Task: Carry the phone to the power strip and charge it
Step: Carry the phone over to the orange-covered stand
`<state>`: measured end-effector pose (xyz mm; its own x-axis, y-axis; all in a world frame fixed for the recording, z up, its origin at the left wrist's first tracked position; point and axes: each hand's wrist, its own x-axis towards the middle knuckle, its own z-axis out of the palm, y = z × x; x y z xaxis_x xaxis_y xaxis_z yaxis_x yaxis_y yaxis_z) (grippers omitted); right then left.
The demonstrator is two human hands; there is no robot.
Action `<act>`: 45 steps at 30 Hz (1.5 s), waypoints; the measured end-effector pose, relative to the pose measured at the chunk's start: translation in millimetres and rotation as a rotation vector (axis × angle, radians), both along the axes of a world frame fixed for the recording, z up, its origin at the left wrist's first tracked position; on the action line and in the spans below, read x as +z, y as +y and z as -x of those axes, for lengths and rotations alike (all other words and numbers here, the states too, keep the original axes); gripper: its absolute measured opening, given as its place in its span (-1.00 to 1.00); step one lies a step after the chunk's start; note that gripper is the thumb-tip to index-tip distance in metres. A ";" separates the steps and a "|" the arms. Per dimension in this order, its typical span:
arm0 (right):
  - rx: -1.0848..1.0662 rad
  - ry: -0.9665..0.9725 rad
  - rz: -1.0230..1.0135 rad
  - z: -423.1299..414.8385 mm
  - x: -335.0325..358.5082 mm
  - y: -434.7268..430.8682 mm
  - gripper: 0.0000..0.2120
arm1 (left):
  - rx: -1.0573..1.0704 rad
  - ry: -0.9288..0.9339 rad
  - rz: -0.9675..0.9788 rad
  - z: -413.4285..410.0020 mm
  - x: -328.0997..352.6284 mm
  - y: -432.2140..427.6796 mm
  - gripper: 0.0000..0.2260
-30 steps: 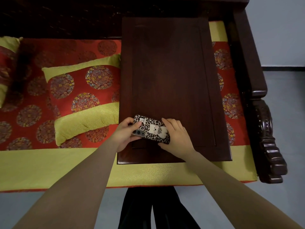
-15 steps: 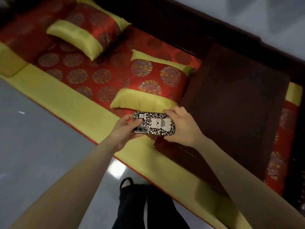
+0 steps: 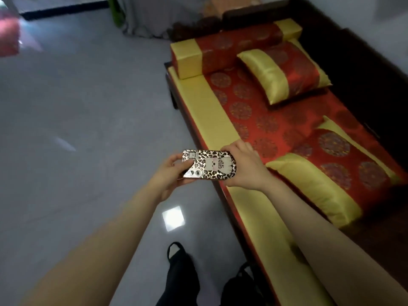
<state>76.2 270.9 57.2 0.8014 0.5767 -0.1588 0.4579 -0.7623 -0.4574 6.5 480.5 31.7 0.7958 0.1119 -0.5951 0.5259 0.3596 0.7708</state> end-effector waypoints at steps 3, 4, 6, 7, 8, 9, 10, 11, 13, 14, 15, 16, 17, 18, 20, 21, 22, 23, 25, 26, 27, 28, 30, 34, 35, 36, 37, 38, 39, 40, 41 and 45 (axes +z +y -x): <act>0.077 0.009 -0.016 -18.8 3.2 83.0 -0.22 | 0.087 -0.009 -0.008 -3.7 3.5 77.8 -0.89; 0.100 0.004 -0.018 -25.1 5.4 108.7 -0.22 | 0.116 -0.013 -0.003 -5.8 4.6 101.4 -0.88; 0.139 -0.023 -0.019 -37.9 10.4 153.2 -0.18 | 0.176 -0.008 0.005 -11.0 5.7 142.6 -0.87; 0.154 -0.035 -0.016 -44.4 12.4 172.7 -0.13 | 0.201 -0.004 0.009 -14.6 6.0 160.3 -0.87; 0.166 -0.046 -0.013 -51.8 14.2 190.8 -0.07 | 0.220 -0.006 0.018 -20.0 6.2 176.8 -0.87; 0.177 -0.056 -0.011 -60.7 16.1 207.8 -0.03 | 0.234 -0.012 0.030 -27.3 6.4 192.3 -0.87; 0.185 -0.062 -0.008 -71.0 17.8 223.4 0.00 | 0.244 -0.019 0.042 -36.0 6.9 207.0 -0.88; 0.191 -0.066 -0.008 -82.4 19.7 238.3 0.00 | 0.251 -0.027 0.046 -45.8 7.9 221.5 -0.89; 0.209 -0.075 -0.019 -107.4 23.6 268.5 -0.02 | 0.265 -0.048 0.040 -69.4 10.3 251.9 -0.90; 0.216 -0.082 -0.025 -121.8 25.1 283.6 -0.04 | 0.270 -0.056 0.035 -83.6 11.4 267.6 -0.89; 0.220 -0.090 -0.033 -137.6 26.0 298.8 -0.07 | 0.271 -0.065 0.030 -99.3 12.5 283.8 -0.89; 0.222 -0.097 -0.046 -154.5 26.1 314.3 -0.11 | 0.269 -0.074 0.023 -116.3 13.4 300.3 -0.89; 0.224 -0.106 -0.059 -172.2 26.1 330.3 -0.15 | 0.268 -0.082 0.019 -134.8 14.4 316.8 -0.89; 0.226 -0.115 -0.073 -190.9 26.1 347.0 -0.18 | 0.273 -0.087 0.017 -154.3 15.8 333.1 -0.89; 0.224 -0.118 -0.087 -230.6 26.9 382.2 -0.20 | 0.287 -0.080 0.004 -192.8 19.3 366.1 -0.88; 0.221 -0.112 -0.091 -251.0 27.4 400.3 -0.20 | 0.293 -0.074 -0.004 -211.9 21.2 382.8 -0.87; 0.225 -0.104 -0.097 -270.8 27.9 418.6 -0.20 | 0.303 -0.071 -0.007 -230.6 21.5 399.9 -0.86; 0.238 -0.092 -0.101 -290.0 28.6 438.0 -0.21 | 0.312 -0.075 -0.005 -248.3 21.9 417.3 -0.86; 0.264 -0.081 -0.113 -326.9 33.0 478.7 -0.23 | 0.330 -0.091 -0.010 -281.7 28.0 454.5 -0.84; 0.274 -0.084 -0.124 -344.2 36.1 499.4 -0.24 | 0.345 -0.094 -0.014 -297.4 31.5 474.5 -0.83; 0.281 -0.081 -0.135 -359.2 39.1 519.4 -0.25 | 0.360 -0.087 -0.019 -310.9 34.5 493.9 -0.84; 0.286 -0.074 -0.138 -372.3 40.9 538.9 -0.25 | 0.373 -0.077 -0.022 -322.7 36.7 512.0 -0.84; 0.299 -0.070 -0.145 -397.1 43.5 576.5 -0.25 | 0.378 -0.073 -0.034 -345.7 39.9 547.9 -0.86; 0.298 -0.082 -0.159 -451.6 45.1 646.8 -0.25 | 0.331 -0.089 -0.036 -402.0 43.2 624.3 -0.87; 0.278 -0.099 -0.153 -467.0 44.5 664.6 -0.25 | 0.315 -0.094 -0.043 -420.6 43.6 643.3 -0.86; 0.252 -0.109 -0.141 -481.8 44.8 681.1 -0.25 | 0.302 -0.092 -0.045 -439.6 43.5 660.7 -0.86; 0.227 -0.119 -0.128 -496.6 46.1 697.3 -0.24 | 0.293 -0.088 -0.050 -458.8 43.7 677.5 -0.87; 0.207 -0.127 -0.120 -512.6 47.5 712.9 -0.23 | 0.283 -0.089 -0.049 -478.9 44.5 693.7 -0.88; 0.192 -0.134 -0.110 -528.0 49.7 726.8 -0.22 | 0.266 -0.096 -0.040 -497.5 46.2 708.2 -0.87; 0.174 -0.133 -0.102 -542.8 52.4 738.9 -0.22 | 0.237 -0.099 -0.033 -515.4 48.4 722.3 -0.86; 0.157 -0.130 -0.101 -557.1 55.3 748.9 -0.22 | 0.205 -0.098 -0.037 -533.5 51.1 735.2 -0.84; 0.071 -0.129 -0.112 -615.6 65.8 771.1 -0.24 | 0.110 -0.082 -0.050 -610.6 59.2 767.5 -0.85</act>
<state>691.8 1042.0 123.0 0.7677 0.6407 0.0115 0.5691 -0.6734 -0.4719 617.1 1248.1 90.9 0.8231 0.2286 -0.5198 0.4197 0.3717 0.8280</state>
